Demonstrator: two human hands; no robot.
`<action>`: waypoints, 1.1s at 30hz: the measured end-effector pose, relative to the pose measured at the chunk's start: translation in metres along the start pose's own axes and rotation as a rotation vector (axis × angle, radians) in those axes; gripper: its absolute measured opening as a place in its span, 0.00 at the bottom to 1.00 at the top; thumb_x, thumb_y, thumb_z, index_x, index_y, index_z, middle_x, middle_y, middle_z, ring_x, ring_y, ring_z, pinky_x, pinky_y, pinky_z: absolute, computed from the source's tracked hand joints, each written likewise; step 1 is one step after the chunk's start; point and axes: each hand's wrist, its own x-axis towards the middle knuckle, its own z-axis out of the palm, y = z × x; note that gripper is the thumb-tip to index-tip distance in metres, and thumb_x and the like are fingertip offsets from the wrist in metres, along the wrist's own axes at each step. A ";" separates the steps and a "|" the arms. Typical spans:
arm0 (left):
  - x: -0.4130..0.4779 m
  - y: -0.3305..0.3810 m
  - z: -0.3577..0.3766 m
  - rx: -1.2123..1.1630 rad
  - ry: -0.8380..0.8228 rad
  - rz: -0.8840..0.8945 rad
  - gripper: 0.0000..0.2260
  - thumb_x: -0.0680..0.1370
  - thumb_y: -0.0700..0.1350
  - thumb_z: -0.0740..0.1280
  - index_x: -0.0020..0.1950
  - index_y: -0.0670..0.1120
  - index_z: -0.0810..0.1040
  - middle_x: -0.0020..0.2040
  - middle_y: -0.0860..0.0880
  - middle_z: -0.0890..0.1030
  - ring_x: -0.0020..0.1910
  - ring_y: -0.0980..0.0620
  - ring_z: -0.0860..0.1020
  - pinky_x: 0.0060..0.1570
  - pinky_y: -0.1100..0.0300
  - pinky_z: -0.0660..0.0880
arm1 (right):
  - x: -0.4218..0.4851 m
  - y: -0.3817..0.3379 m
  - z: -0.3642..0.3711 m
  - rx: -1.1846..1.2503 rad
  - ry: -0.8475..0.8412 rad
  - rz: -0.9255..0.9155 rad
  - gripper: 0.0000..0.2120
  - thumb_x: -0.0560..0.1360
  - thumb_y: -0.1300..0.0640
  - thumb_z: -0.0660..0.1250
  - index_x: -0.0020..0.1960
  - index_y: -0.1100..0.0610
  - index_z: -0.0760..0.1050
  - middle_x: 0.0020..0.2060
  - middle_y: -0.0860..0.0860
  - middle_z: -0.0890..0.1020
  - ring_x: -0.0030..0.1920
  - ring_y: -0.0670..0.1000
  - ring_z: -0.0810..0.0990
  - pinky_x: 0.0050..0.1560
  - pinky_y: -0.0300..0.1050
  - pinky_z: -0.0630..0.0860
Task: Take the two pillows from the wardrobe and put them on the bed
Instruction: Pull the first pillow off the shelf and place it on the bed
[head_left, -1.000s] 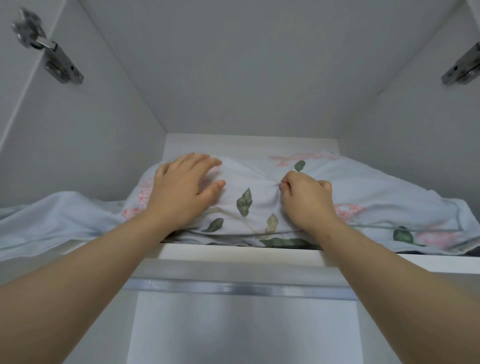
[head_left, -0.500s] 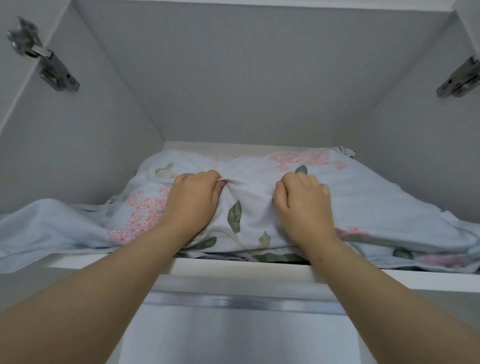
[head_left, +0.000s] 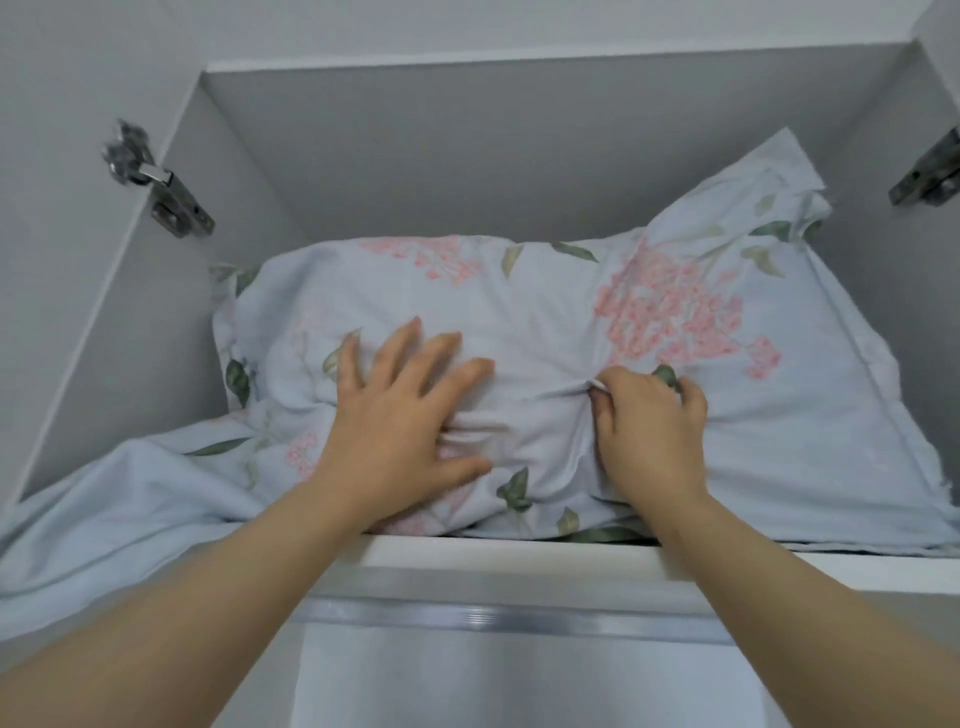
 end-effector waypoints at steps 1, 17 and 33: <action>0.000 -0.004 -0.003 0.016 -0.092 -0.045 0.35 0.62 0.71 0.58 0.66 0.57 0.67 0.69 0.47 0.71 0.70 0.42 0.60 0.63 0.29 0.55 | 0.000 -0.001 -0.002 0.029 0.014 0.023 0.11 0.80 0.56 0.54 0.43 0.56 0.71 0.40 0.54 0.79 0.49 0.59 0.75 0.63 0.55 0.59; 0.017 0.007 -0.046 -0.078 0.372 -0.142 0.08 0.73 0.39 0.59 0.44 0.42 0.77 0.33 0.44 0.76 0.33 0.43 0.74 0.37 0.56 0.59 | 0.005 -0.029 -0.068 0.088 0.286 0.011 0.11 0.76 0.53 0.46 0.40 0.57 0.61 0.35 0.54 0.70 0.37 0.57 0.67 0.46 0.50 0.56; -0.035 0.026 -0.108 -0.046 0.326 -0.174 0.13 0.74 0.46 0.58 0.34 0.42 0.74 0.20 0.47 0.71 0.17 0.47 0.68 0.25 0.64 0.55 | -0.049 -0.055 -0.118 0.151 0.287 -0.056 0.17 0.74 0.45 0.46 0.35 0.57 0.61 0.29 0.64 0.74 0.31 0.65 0.73 0.33 0.48 0.58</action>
